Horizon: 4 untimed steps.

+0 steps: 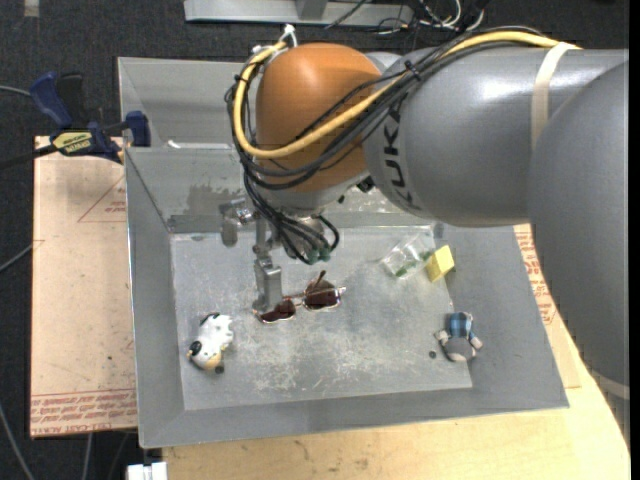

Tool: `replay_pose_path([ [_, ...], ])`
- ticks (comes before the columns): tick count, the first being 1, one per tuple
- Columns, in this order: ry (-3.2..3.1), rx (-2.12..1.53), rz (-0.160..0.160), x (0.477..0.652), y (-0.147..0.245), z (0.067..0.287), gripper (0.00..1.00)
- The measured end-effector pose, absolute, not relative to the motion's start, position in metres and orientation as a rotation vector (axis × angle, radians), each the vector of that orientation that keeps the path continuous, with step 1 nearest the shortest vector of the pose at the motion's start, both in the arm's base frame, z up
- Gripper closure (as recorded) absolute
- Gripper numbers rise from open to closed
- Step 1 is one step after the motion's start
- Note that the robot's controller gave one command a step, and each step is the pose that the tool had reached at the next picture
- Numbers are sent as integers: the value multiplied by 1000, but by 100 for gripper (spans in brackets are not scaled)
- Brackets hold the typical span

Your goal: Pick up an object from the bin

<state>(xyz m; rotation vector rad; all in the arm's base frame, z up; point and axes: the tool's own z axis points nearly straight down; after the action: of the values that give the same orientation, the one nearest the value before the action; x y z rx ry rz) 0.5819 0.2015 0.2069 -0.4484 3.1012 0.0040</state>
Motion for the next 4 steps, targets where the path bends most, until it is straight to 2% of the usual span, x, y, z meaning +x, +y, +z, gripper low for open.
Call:
replay_pose_path([
  [1, 3088, -561, 5, 565, 168, 182, 0],
  [2, 3037, -786, 3, 654, 185, 163, 100],
  [3, 3038, -786, 3, 654, 185, 163, 100],
  [4, 3061, -701, 2, 634, 195, 172, 100],
])
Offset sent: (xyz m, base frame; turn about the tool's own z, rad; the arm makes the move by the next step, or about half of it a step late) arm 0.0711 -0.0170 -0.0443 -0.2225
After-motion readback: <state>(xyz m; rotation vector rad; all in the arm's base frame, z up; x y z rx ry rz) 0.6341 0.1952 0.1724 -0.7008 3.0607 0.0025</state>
